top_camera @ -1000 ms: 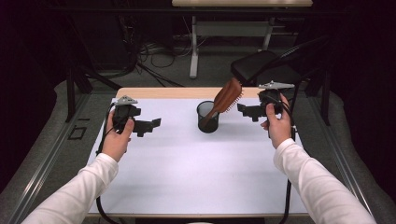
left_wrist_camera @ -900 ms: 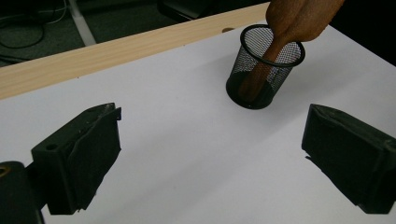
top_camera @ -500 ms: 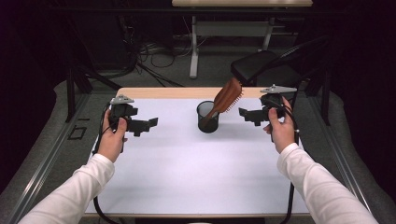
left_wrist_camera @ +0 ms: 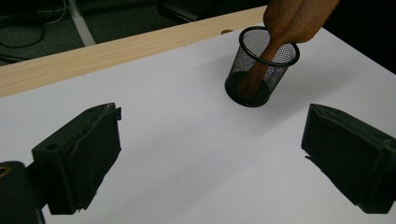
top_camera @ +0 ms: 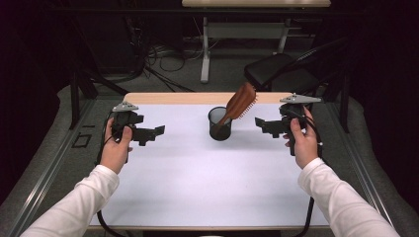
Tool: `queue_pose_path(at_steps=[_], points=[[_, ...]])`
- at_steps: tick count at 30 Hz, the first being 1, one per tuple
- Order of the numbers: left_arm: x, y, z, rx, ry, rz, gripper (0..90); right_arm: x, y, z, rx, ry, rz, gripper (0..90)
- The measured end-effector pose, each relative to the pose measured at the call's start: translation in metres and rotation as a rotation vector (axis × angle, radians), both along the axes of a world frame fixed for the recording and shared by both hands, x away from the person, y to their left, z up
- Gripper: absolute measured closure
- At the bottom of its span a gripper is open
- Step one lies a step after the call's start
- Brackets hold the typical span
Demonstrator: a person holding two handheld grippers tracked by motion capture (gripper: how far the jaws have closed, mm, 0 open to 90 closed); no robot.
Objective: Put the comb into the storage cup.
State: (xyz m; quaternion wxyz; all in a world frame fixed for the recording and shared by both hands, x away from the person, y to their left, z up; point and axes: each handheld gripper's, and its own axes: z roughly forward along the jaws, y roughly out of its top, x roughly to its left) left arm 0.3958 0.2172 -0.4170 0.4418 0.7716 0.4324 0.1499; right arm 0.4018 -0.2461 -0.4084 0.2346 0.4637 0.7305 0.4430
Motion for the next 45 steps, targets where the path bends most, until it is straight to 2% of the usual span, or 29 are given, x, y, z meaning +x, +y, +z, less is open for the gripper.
queue_pose_path(at_steps=[6, 13, 21, 29, 31, 36, 41, 45], points=[[-0.004, 0.001, 0.002, 0.001, -0.008, -0.012, 4.6, -0.005, -0.006, -0.002, -0.009, 0.028, -0.022, 0.0], [-0.008, 0.006, 0.005, -0.017, -0.016, -0.018, 4.6, -0.013, -0.012, -0.005, -0.049, 0.031, -0.020, 0.0], [-0.013, 0.008, 0.006, 0.006, -0.030, -0.020, 5.0, -0.021, -0.018, -0.009, -0.041, 0.041, -0.019, 0.0], [-0.020, 0.011, 0.003, 0.021, -0.046, -0.015, 5.0, -0.026, -0.027, -0.021, -0.004, 0.067, -0.051, 0.0], [-0.023, 0.011, 0.000, 0.012, -0.050, -0.011, 5.1, -0.029, -0.031, -0.029, 0.024, 0.086, -0.075, 0.0], [-0.027, 0.015, -0.007, -0.008, -0.046, 0.000, 5.3, -0.035, -0.040, -0.042, 0.053, 0.093, -0.098, 0.0], [-0.028, 0.020, -0.014, -0.022, -0.035, 0.016, 5.6, -0.040, -0.051, -0.052, 0.088, 0.103, -0.128, 0.0], [-0.029, 0.026, -0.021, -0.043, -0.021, 0.044, 5.8, -0.042, -0.056, -0.057, 0.097, 0.106, -0.145, 0.0]])
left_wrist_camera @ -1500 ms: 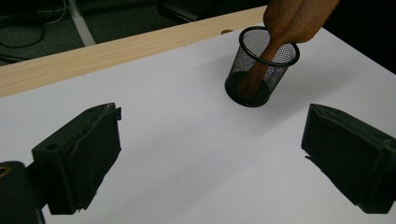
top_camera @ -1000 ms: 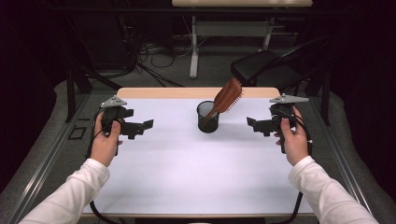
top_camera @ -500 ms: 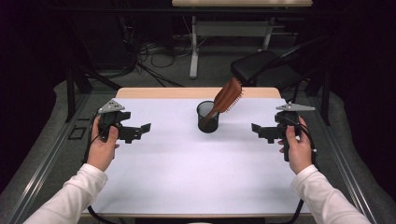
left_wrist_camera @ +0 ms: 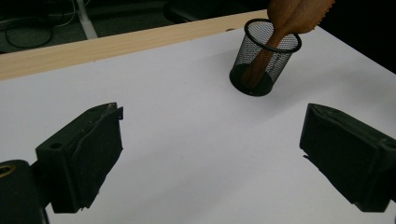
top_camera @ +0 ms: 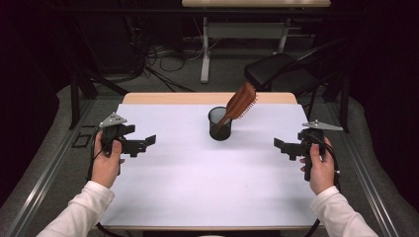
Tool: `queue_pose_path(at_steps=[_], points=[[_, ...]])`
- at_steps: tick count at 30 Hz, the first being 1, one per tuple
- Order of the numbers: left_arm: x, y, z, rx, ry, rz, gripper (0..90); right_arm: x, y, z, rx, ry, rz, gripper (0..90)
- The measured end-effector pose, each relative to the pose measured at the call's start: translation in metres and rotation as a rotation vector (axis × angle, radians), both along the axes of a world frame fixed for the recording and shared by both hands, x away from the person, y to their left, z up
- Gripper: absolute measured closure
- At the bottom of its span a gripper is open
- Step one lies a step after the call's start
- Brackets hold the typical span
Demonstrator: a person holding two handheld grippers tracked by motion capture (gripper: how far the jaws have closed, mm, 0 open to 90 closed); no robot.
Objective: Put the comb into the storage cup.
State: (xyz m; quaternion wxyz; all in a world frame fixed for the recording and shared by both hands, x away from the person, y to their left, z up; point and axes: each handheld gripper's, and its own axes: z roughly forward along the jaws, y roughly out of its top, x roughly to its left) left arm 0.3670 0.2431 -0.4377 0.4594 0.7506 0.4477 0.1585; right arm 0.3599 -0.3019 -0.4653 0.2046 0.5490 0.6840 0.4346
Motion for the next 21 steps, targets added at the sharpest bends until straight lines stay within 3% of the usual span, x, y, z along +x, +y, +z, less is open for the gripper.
queue_pose_path(at_steps=[12, 21], points=[[-0.004, 0.018, -0.030, -0.037, 0.026, 0.101, 6.3, -0.010, -0.012, -0.025, -0.006, 0.020, -0.067, 0.0], [-0.009, 0.027, -0.049, -0.056, 0.039, 0.138, 6.5, -0.014, -0.013, -0.043, -0.027, 0.037, -0.085, 0.0]])
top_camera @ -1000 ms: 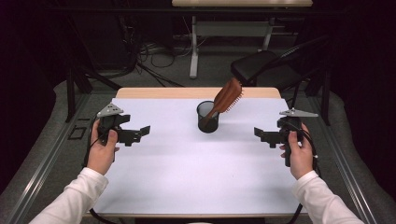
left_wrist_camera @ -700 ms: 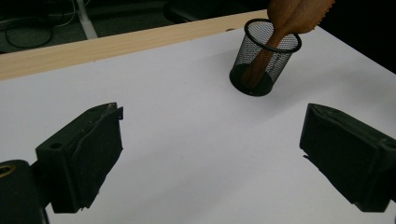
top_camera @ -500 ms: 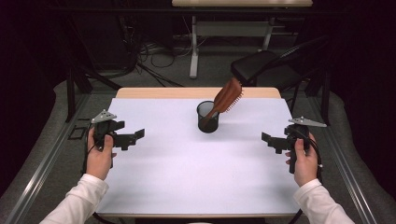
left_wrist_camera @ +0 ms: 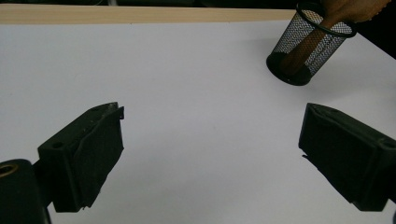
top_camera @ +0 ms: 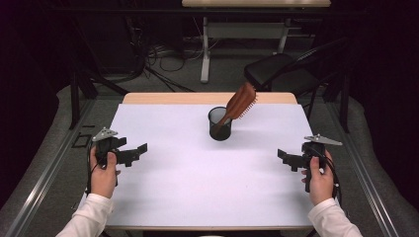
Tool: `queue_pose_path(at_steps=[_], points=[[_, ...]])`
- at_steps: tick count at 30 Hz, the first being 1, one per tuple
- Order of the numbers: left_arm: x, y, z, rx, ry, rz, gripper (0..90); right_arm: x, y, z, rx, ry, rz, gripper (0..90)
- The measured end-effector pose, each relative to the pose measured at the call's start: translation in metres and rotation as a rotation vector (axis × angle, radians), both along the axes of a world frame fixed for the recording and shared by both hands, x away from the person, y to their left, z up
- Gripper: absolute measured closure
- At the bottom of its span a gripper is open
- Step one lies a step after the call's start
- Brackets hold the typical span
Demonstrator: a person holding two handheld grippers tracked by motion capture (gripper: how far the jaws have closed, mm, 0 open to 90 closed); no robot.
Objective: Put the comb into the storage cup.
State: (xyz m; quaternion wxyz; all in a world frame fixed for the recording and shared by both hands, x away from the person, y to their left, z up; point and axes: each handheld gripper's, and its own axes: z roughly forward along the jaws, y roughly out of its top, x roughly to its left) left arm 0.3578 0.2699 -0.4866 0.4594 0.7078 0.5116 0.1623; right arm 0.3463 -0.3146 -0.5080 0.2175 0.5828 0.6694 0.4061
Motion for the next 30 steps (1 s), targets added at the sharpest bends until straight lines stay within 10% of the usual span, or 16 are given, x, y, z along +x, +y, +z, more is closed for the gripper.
queue_pose_path(at_steps=[30], points=[[-0.008, 0.003, -0.032, -0.017, -0.033, 0.064, 7.2, -0.014, -0.008, -0.019, 0.036, -0.030, -0.054, 0.0]])
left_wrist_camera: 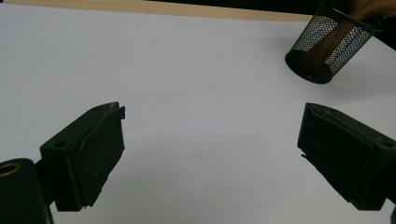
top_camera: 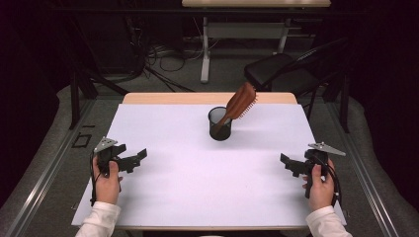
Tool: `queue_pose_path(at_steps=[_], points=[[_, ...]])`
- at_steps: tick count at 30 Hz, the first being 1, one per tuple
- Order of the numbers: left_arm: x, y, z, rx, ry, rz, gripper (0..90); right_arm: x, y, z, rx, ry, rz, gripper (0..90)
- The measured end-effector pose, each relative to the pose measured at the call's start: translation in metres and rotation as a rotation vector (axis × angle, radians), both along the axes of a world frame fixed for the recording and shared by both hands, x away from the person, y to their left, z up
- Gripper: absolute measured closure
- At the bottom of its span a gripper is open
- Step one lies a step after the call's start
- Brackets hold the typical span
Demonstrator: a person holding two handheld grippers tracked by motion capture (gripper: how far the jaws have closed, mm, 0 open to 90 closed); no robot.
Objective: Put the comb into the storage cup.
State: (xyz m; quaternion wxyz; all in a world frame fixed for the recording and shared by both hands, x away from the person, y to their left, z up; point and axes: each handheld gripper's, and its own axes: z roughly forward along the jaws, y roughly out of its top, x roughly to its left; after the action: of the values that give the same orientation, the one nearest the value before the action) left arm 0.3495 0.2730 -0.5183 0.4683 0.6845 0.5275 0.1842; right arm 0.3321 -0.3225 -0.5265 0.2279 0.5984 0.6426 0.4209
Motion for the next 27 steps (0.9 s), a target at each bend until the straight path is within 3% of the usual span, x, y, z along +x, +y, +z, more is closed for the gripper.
queue_pose_path(at_steps=[20, 27], points=[[-0.006, 0.013, -0.008, -0.019, -0.008, 0.028, 7.8, -0.006, 0.001, -0.007, -0.017, -0.034, 0.007, 0.0], [-0.006, 0.016, -0.011, -0.025, -0.001, 0.038, 7.8, -0.006, -0.002, -0.007, -0.015, -0.021, 0.008, 0.0]])
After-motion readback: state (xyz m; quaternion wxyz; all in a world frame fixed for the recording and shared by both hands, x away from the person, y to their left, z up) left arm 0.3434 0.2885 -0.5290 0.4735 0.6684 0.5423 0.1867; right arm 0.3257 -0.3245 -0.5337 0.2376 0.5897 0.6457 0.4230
